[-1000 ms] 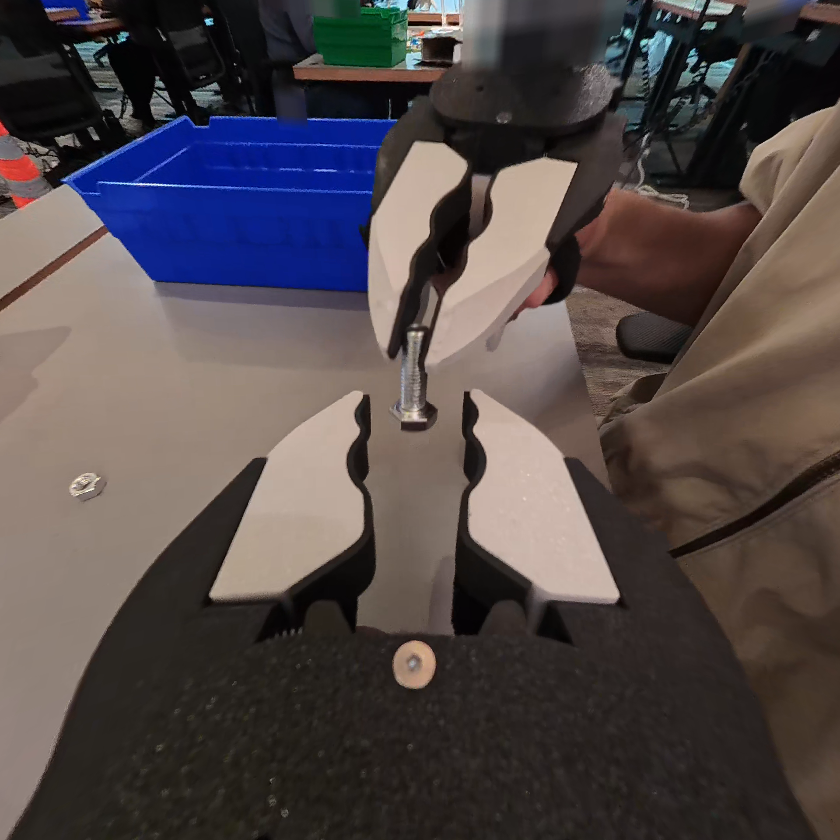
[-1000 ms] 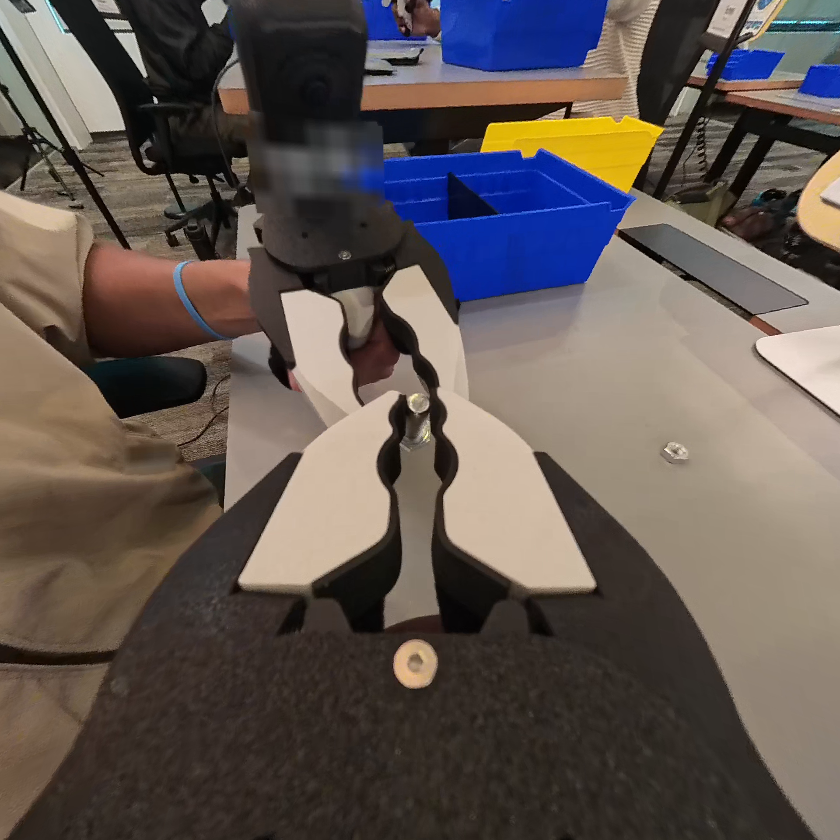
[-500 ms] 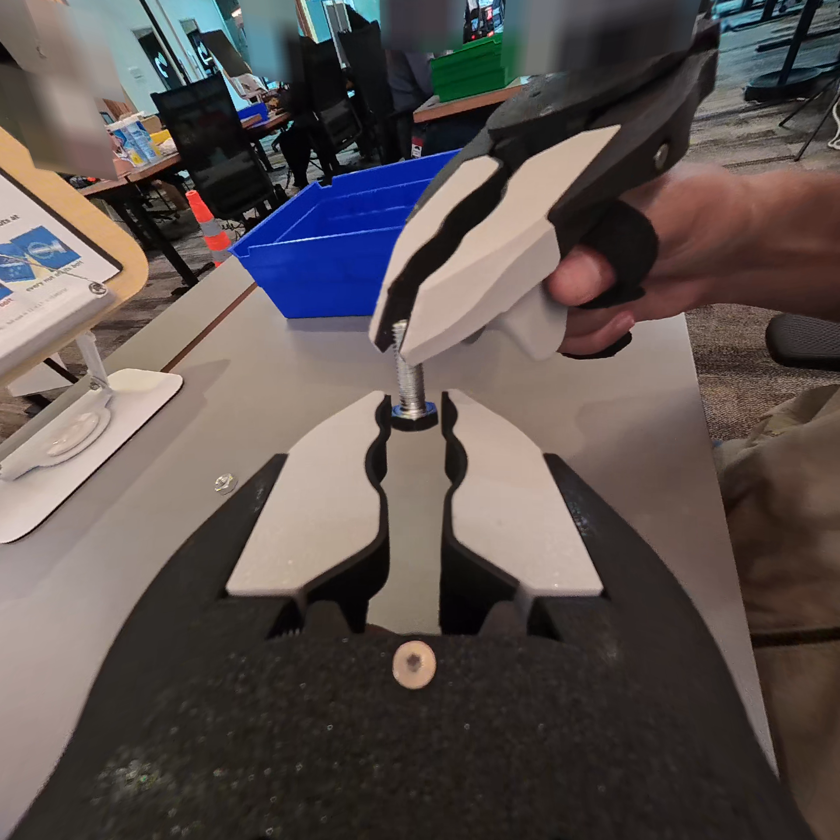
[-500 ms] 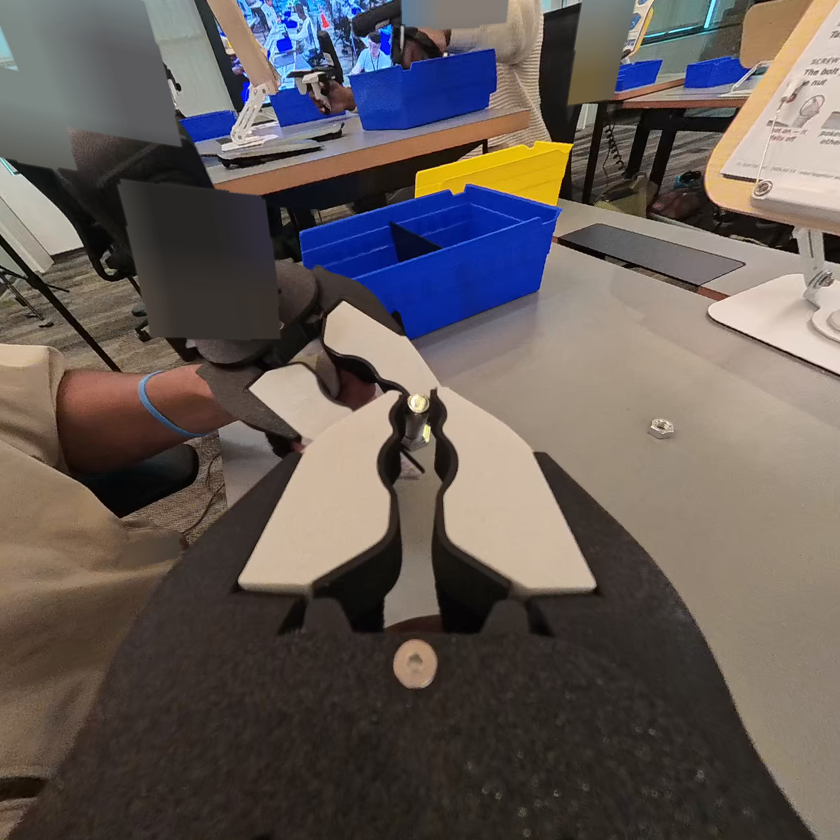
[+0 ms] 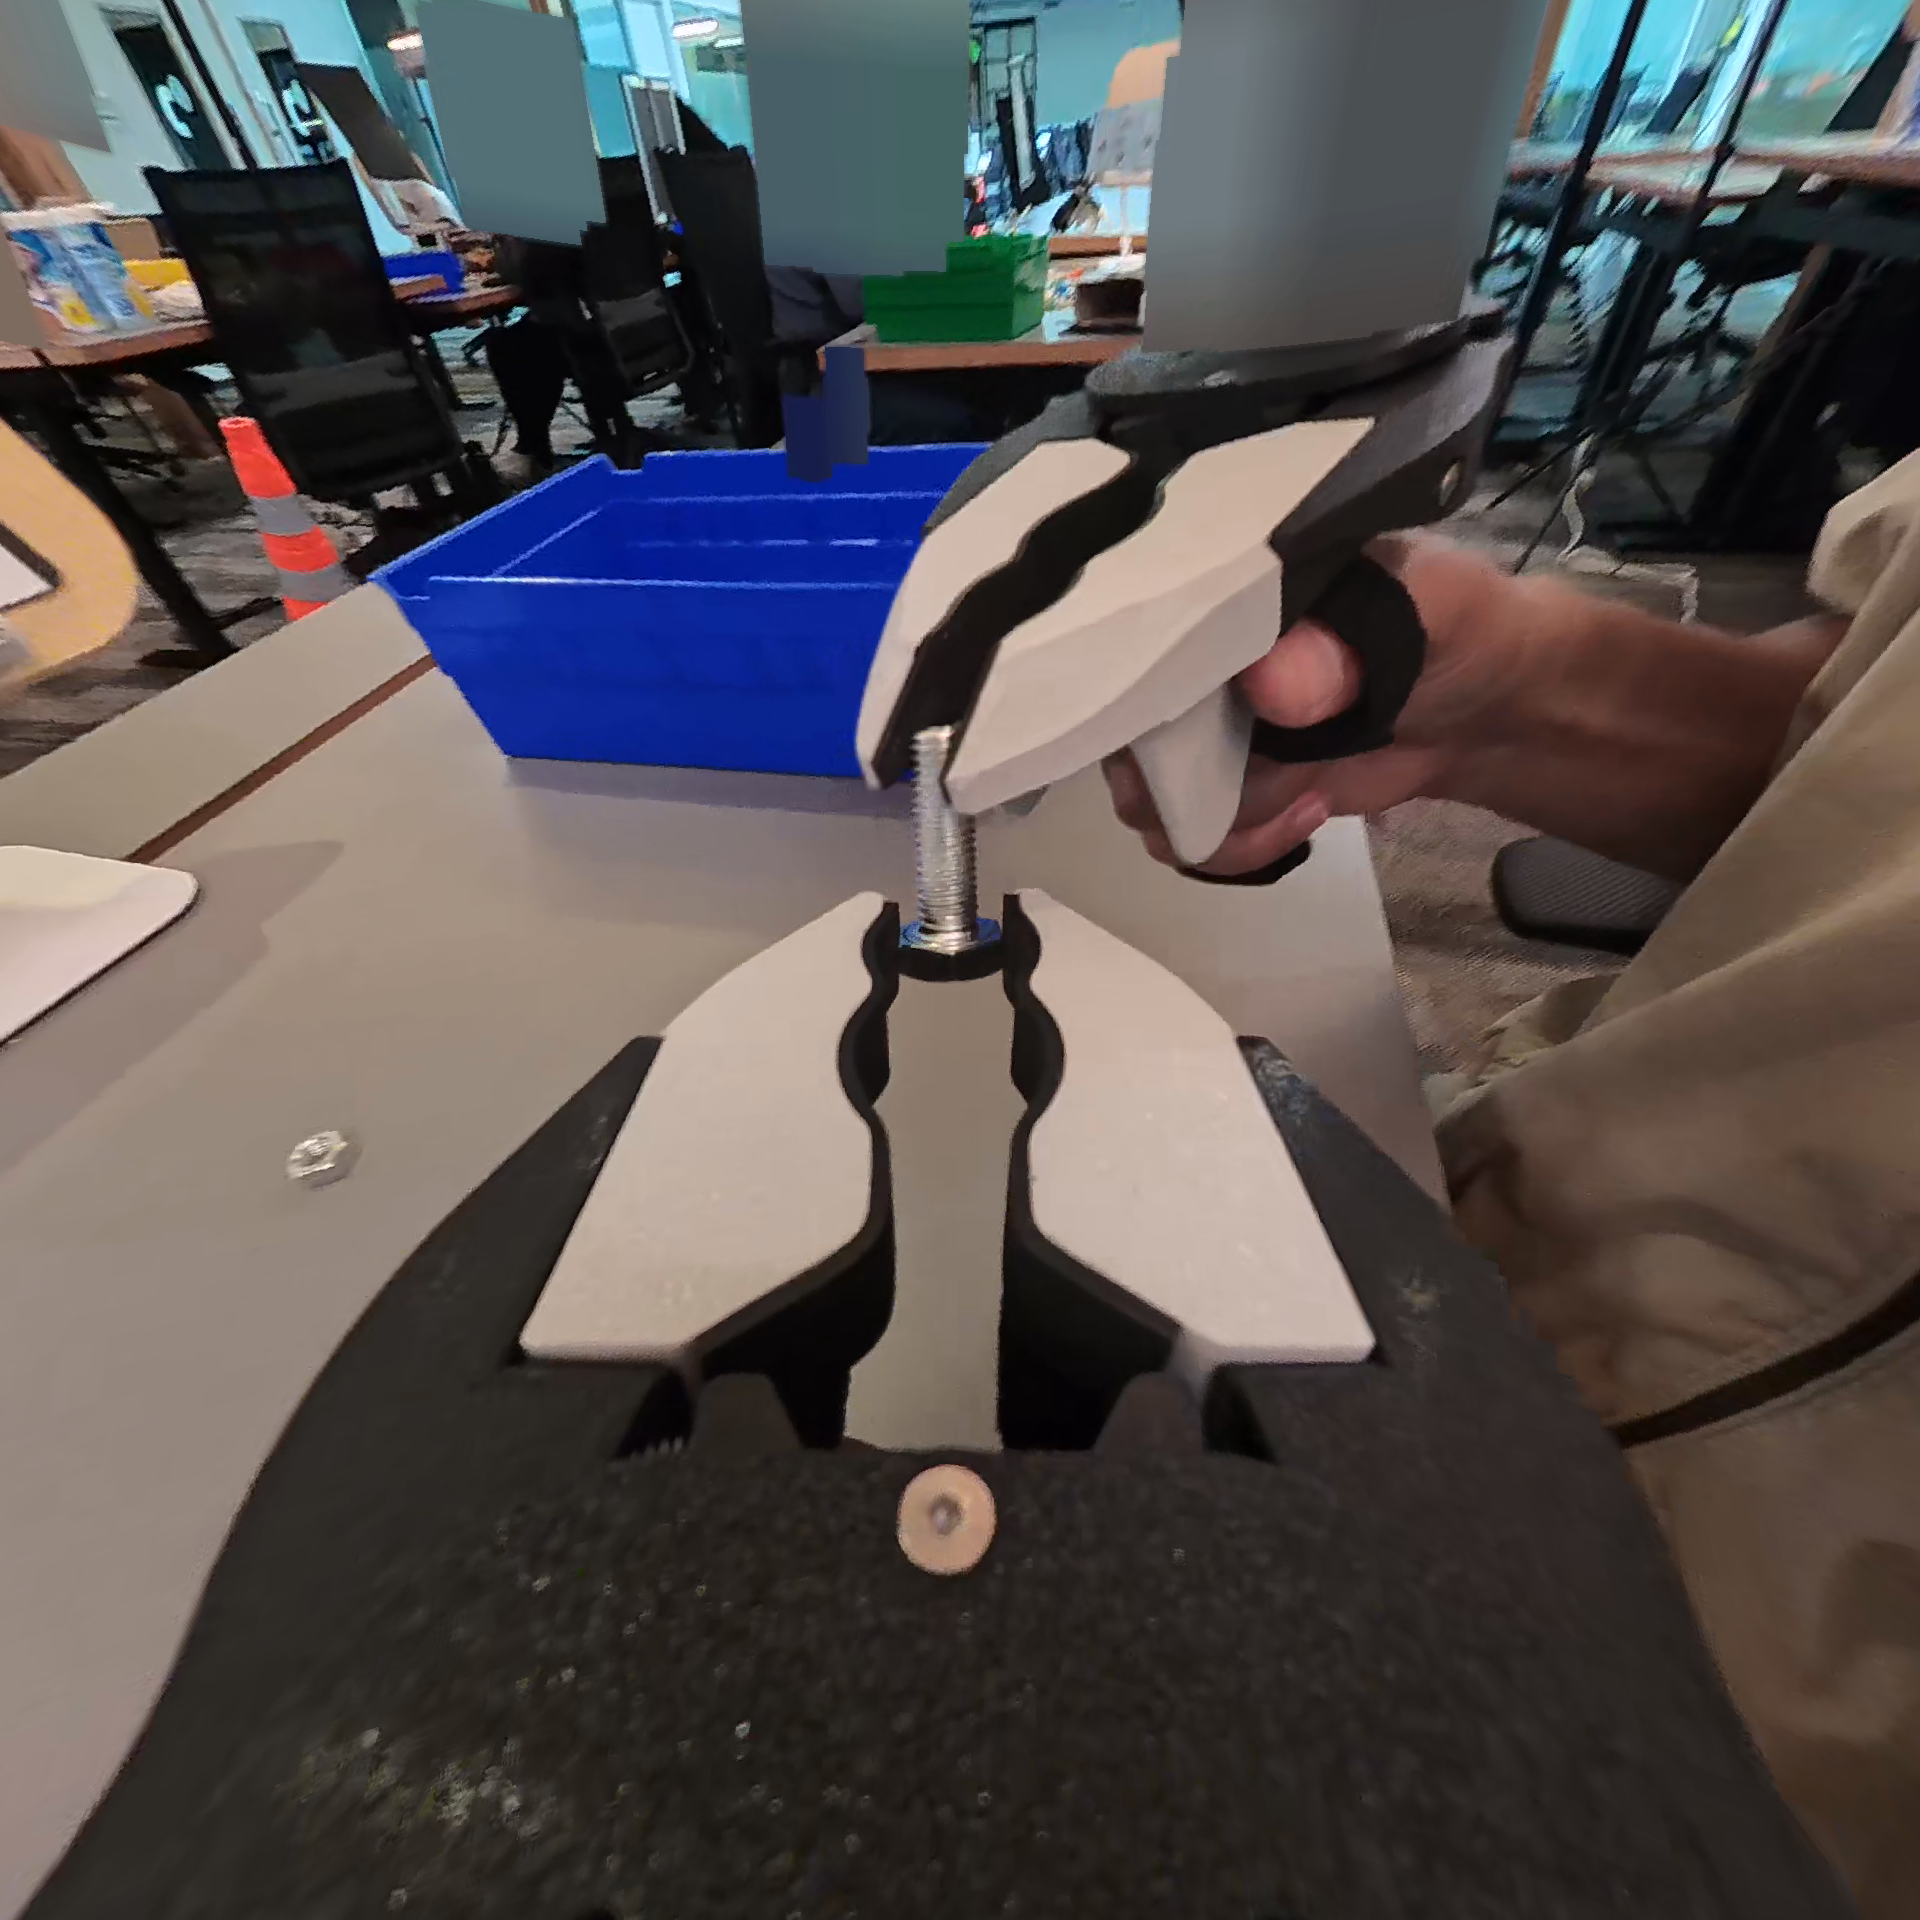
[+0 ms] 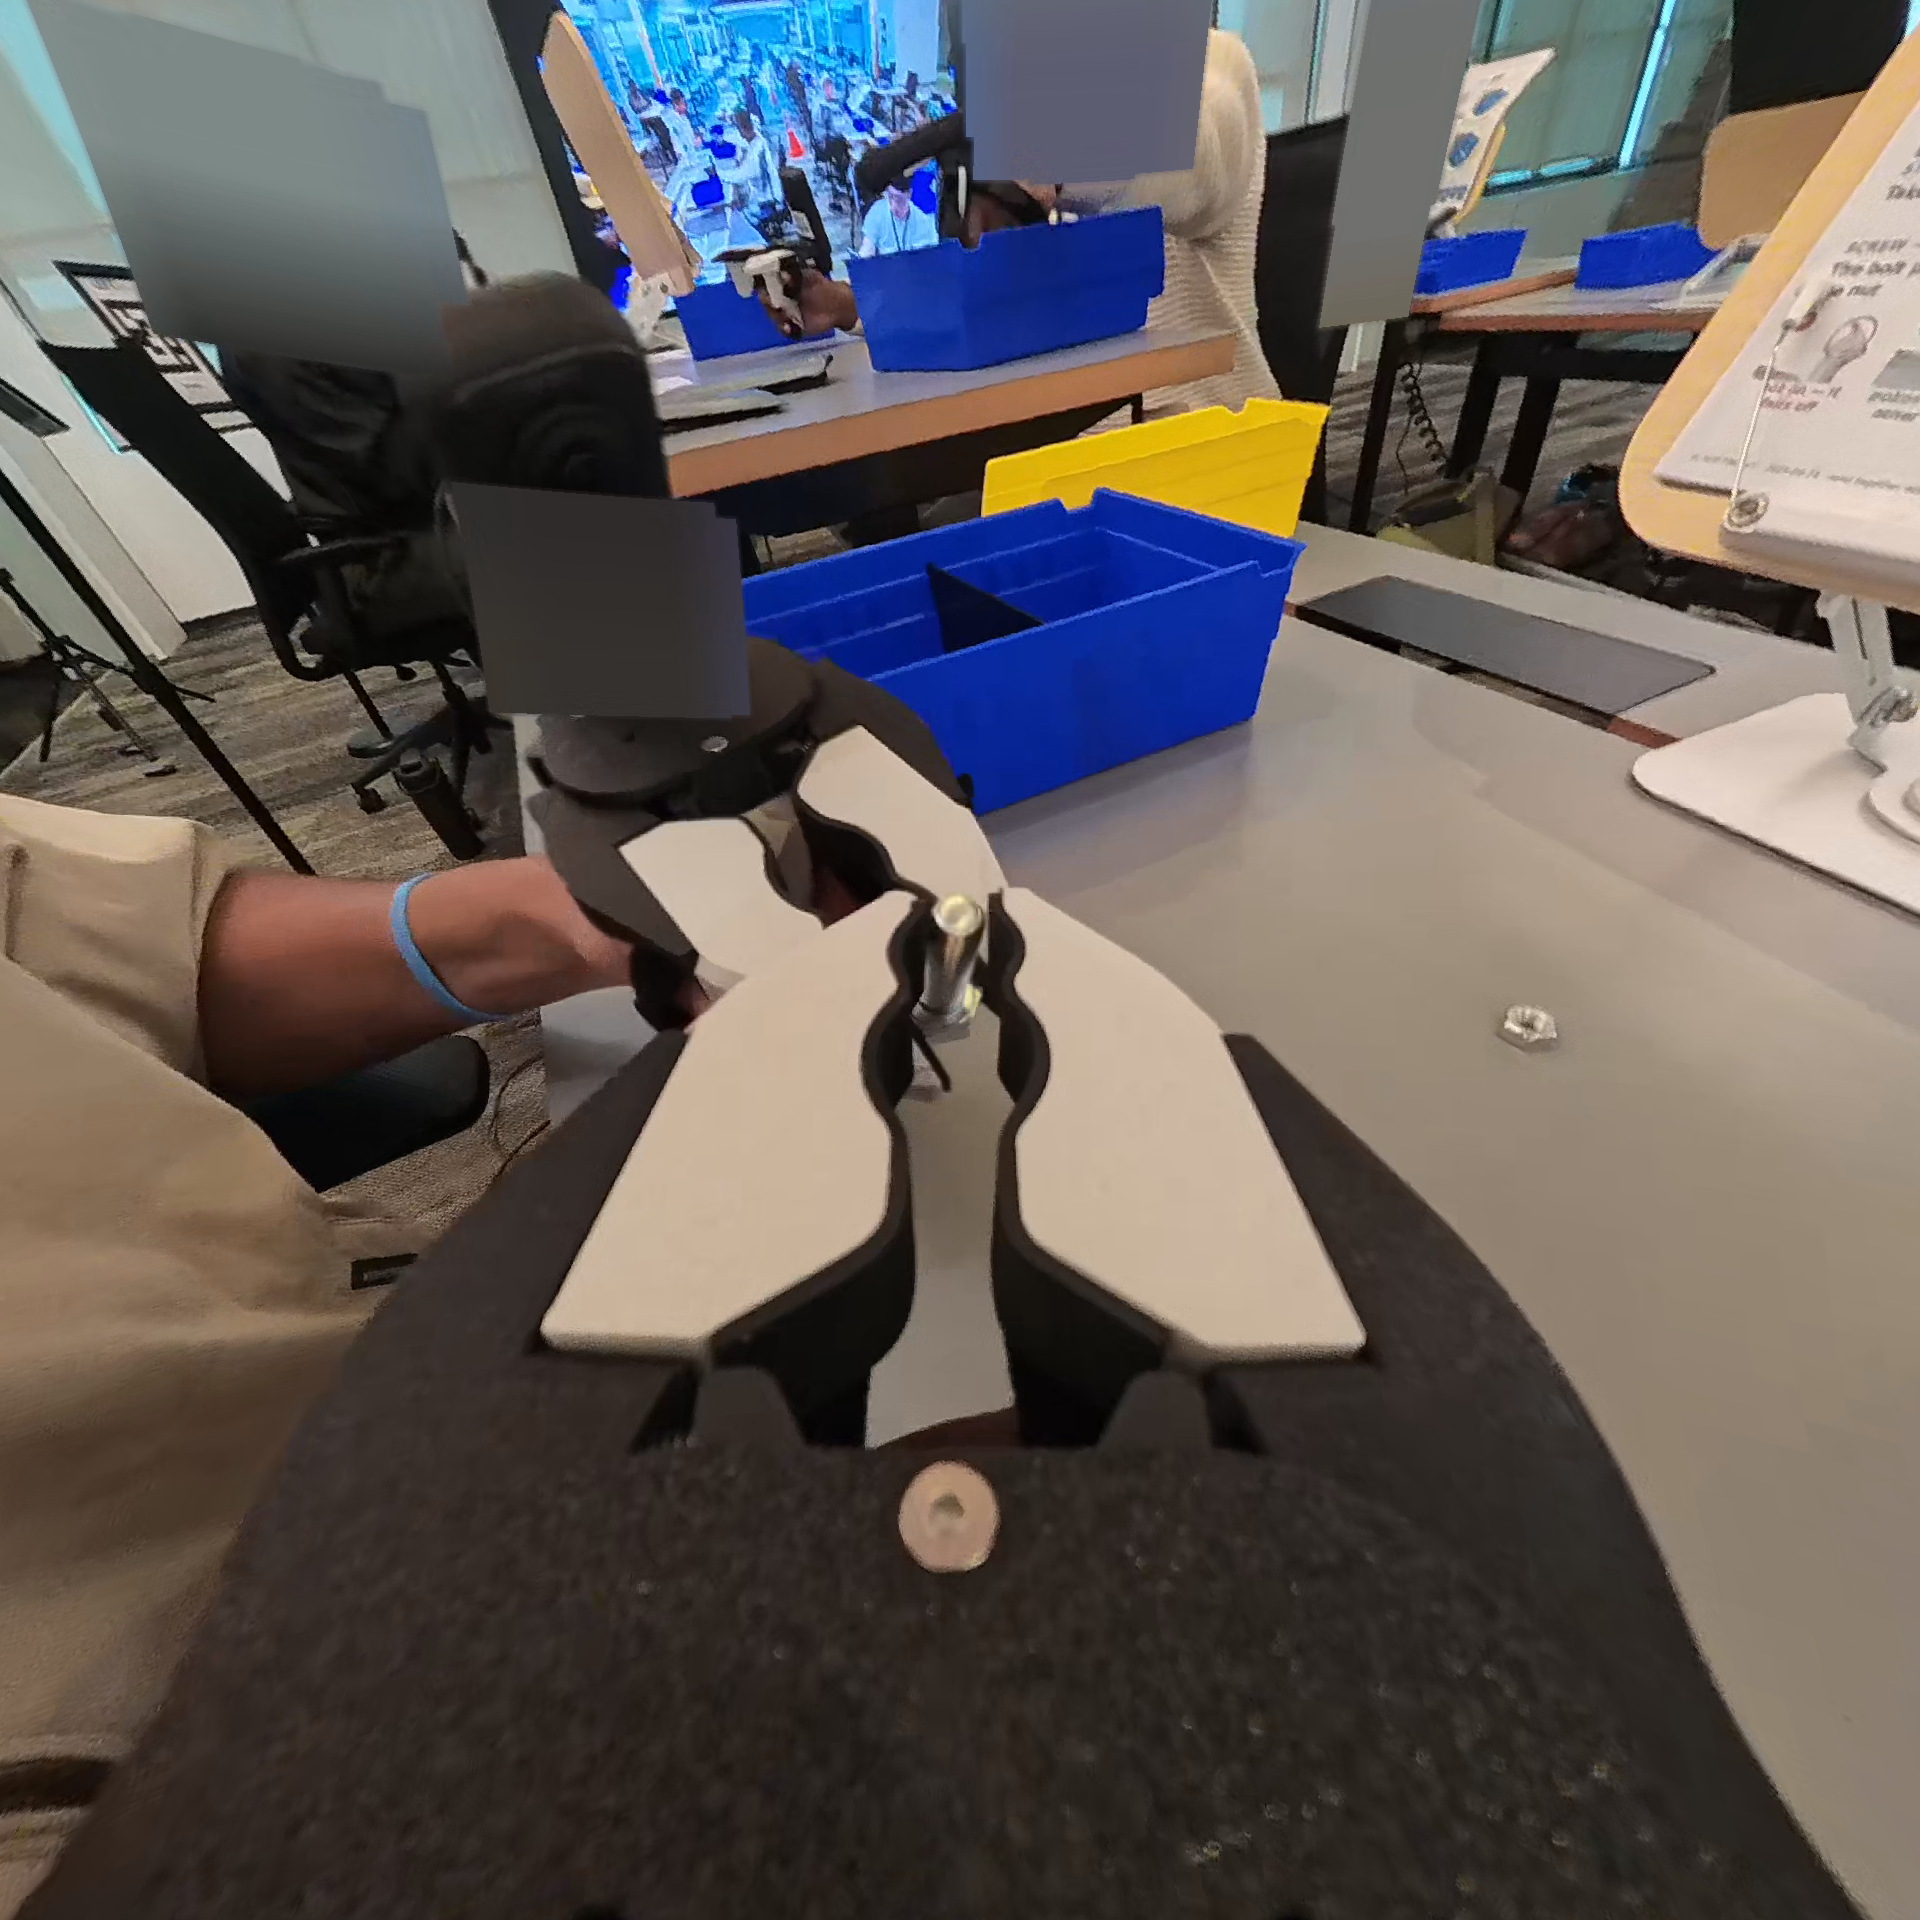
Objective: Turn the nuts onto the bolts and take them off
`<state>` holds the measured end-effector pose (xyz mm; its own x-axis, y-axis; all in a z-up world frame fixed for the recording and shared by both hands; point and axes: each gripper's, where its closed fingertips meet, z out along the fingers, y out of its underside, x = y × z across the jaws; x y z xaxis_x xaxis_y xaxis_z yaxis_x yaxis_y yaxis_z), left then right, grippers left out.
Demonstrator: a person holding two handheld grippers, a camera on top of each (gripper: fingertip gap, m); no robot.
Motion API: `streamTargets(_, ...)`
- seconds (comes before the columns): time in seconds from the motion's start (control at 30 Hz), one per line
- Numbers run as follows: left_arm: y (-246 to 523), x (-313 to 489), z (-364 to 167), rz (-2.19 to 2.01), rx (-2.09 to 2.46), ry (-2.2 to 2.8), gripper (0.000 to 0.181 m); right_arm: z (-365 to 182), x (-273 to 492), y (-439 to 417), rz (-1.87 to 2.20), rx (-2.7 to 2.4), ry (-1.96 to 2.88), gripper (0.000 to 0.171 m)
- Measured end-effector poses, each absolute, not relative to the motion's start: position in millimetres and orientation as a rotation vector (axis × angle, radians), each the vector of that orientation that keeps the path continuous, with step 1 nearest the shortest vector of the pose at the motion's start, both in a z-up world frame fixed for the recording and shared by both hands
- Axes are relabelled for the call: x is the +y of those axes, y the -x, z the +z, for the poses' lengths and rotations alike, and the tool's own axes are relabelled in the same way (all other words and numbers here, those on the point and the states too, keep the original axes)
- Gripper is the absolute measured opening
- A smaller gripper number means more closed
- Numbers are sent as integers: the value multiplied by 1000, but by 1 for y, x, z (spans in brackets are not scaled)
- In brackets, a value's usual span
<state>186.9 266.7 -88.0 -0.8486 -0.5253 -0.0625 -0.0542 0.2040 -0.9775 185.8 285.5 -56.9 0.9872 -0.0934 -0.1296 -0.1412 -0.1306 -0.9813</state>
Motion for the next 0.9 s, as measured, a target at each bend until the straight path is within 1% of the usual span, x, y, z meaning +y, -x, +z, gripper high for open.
streamTargets(0.13, -191, 279, -93, -1852, 2059, 665, 18, -56, 274, -195, -22, 158, 1705, 39)
streamTargets(0.23, -200, 299, -101, -1989, 1969, 832, 18, -73, 260, -213, -110, 221, 1780, 41)
streamTargets(0.3, -205, 313, -104, -2049, 1896, 929, 18, -93, 250, -226, -178, 304, 1844, 46)
streamTargets(0.4, -206, 326, -99, -2053, 1834, 958, 18, -120, 241, -234, -215, 405, 1913, 50)
streamTargets(0.53, -209, 336, -102, -2035, 1811, 1004, 18, -136, 242, -241, -251, 466, 1961, 59)
streamTargets(0.63, -210, 339, -103, -1988, 1806, 999, 18, -143, 252, -268, -357, 463, 2045, 52)
streamTargets(0.73, -211, 339, -107, -1943, 1821, 1005, 18, -157, 281, -310, -453, 385, 2192, 55)
streamTargets(0.83, -208, 335, -107, -1947, 1833, 985, 18, -174, 320, -347, -396, 348, 2278, 47)
streamTargets(0.9, -207, 333, -107, -1941, 1845, 973, 18, -191, 336, -369, -385, 374, 2340, 44)
